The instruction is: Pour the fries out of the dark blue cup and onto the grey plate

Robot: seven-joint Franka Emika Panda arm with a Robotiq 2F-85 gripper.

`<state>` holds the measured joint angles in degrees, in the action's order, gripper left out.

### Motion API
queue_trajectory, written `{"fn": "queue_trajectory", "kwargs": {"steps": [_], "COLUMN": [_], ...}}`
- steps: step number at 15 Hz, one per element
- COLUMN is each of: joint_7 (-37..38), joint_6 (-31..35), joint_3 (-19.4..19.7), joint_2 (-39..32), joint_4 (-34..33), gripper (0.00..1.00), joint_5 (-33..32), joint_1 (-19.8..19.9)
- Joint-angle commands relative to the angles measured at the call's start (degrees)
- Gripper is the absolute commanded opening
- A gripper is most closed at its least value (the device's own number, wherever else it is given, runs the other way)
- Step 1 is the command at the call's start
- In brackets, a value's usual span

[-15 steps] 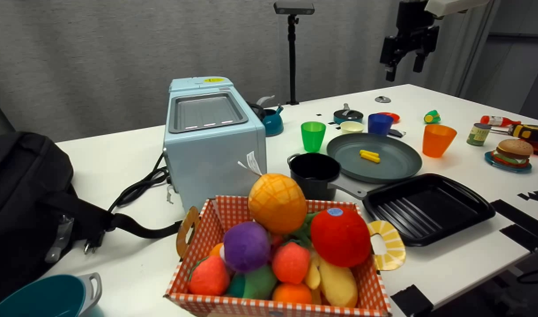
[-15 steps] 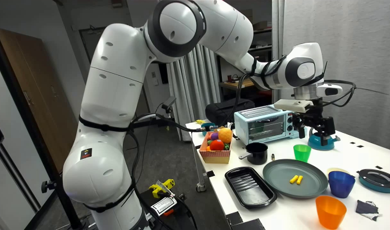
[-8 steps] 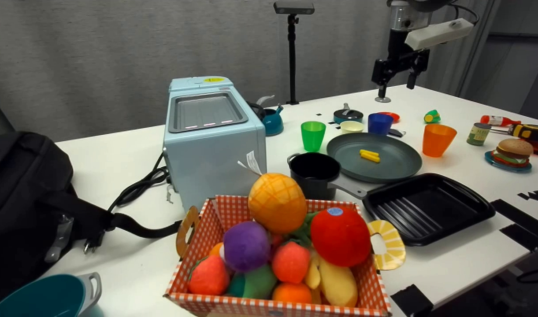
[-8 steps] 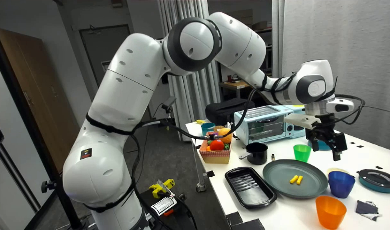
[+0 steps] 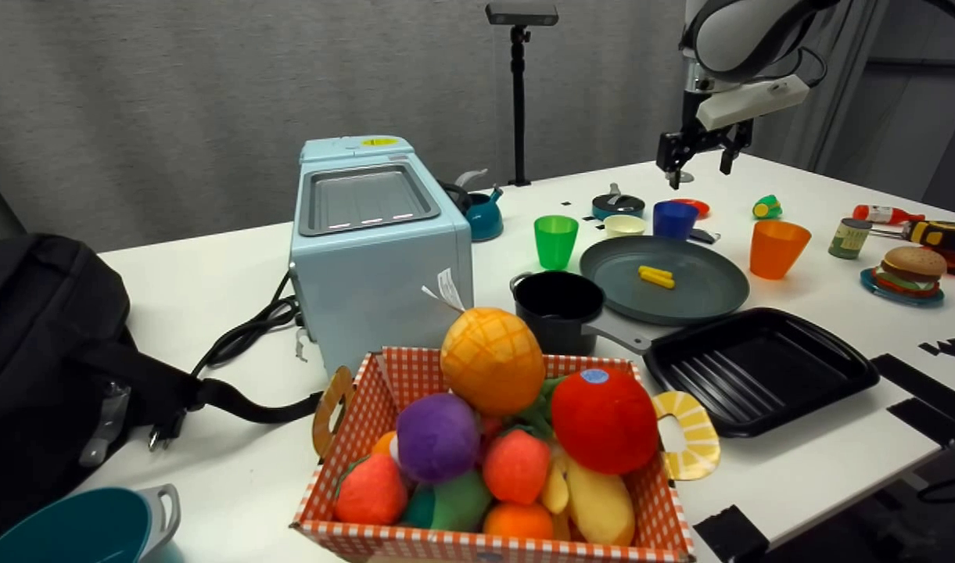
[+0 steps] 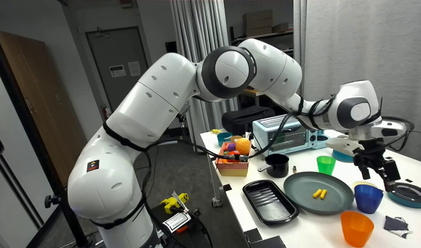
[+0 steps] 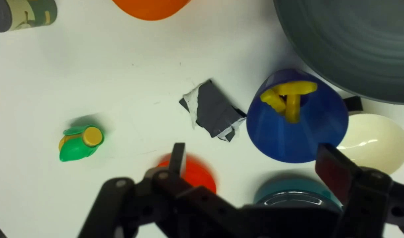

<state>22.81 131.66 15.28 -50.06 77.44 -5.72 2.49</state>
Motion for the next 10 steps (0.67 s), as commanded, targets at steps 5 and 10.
{"fn": "queue_trajectory", "kwargs": {"steps": [5, 10], "joint_7": [2.58, 3.48], "joint_6": [-2.31, -3.55], "joint_3": [1.35, 1.61], "joint_2": [-8.65, -11.25], "joint_4": [-9.52, -12.08], "gripper": [1.00, 0.75], "joint_5": [-0.59, -0.40], "joint_1": [0.39, 0.53]}}
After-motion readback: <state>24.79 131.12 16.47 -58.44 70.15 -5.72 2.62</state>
